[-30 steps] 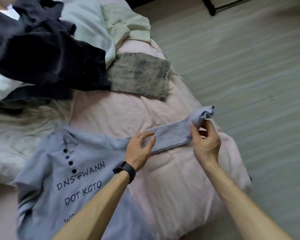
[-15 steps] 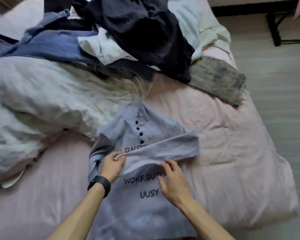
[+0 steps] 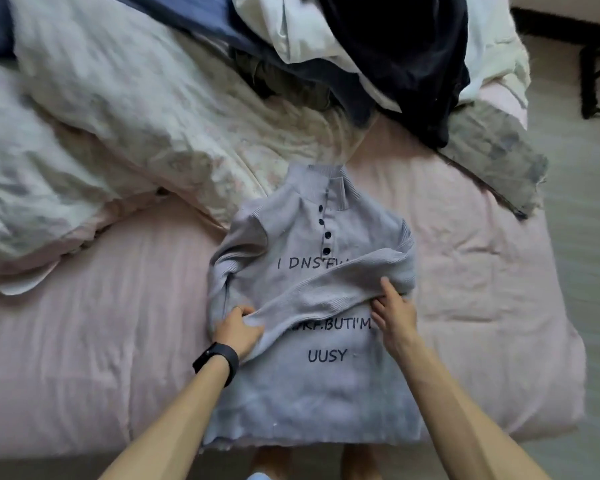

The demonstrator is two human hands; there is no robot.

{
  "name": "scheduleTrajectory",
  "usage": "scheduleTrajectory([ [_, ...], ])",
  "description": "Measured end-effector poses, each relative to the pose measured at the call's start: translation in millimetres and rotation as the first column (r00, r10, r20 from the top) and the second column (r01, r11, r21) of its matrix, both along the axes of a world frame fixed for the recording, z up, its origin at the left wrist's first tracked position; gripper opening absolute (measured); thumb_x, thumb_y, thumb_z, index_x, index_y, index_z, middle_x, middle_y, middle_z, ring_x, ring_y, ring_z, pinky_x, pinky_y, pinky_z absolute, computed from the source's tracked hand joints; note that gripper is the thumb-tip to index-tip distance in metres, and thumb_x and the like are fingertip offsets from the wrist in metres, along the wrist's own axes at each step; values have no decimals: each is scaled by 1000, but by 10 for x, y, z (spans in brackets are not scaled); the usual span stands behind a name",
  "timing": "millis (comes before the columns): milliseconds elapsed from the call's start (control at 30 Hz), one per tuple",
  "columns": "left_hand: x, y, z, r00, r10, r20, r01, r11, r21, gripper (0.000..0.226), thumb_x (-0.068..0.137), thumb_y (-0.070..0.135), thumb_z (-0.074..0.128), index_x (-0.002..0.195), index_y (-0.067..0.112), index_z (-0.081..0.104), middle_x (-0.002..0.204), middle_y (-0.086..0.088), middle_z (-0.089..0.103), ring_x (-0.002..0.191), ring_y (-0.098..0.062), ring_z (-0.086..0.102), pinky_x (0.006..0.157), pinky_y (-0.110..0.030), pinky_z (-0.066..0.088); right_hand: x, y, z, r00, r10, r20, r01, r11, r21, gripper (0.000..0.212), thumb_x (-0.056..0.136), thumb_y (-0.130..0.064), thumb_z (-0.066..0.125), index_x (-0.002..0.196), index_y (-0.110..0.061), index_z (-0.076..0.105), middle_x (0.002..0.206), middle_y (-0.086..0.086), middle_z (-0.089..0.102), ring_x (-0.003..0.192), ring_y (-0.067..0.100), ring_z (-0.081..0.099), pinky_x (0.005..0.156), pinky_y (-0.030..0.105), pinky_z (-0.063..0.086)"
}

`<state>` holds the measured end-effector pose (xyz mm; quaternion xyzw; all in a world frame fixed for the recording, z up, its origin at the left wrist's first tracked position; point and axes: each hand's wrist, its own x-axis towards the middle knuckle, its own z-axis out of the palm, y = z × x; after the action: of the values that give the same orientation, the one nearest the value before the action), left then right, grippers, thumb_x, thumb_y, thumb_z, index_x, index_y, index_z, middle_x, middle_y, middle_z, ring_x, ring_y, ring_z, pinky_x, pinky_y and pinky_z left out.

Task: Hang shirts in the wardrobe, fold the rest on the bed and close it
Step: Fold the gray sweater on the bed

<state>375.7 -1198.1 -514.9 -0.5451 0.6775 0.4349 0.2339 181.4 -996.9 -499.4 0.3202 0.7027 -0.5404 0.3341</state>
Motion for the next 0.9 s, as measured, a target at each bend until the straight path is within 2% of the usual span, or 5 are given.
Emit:
scheduleTrajectory([
  [267,-198,207,225,794,-475,379,578,784,-227,54,89,26,55,141,21,39,137,-6,46,127,-29,45,95,-40,40,-168,-2,-27,959,-234,163,247,967,-67,38,91,-24,69,128,-17,59,131,8,63,118,22,62,87,35,52],
  [433,-1146,550,330,756,-655,8,588,673,-448,50,91,37,54,139,26,48,138,0,48,129,-23,43,105,-39,34,-284,253,-66,897,-313,313,393,888,-237,73,93,-54,62,150,-12,41,149,11,49,140,28,44,115,41,37],
  [600,-2381,790,245,848,-487,-207,442,867,-232,47,90,60,49,115,24,63,118,0,66,112,-24,60,97,-42,49,-271,309,-199,959,-176,223,215,962,-167,22,96,-34,67,112,-20,62,102,5,67,87,18,65,74,29,53],
  [767,-2747,768,55,602,-798,-34,785,599,-155,25,87,42,62,83,18,64,81,-2,69,81,-24,65,76,-38,57,-161,377,-364,992,-118,45,122,988,-95,10,95,-23,67,89,-16,68,74,0,69,61,11,61,52,24,50],
  [900,-2730,644,-2,879,-334,-339,394,911,123,17,91,25,70,79,17,61,66,3,60,57,-12,53,52,-22,45,-144,447,-428,990,-132,41,134,990,-51,10,94,-25,67,88,-16,67,84,5,71,73,16,67,62,31,57],
])
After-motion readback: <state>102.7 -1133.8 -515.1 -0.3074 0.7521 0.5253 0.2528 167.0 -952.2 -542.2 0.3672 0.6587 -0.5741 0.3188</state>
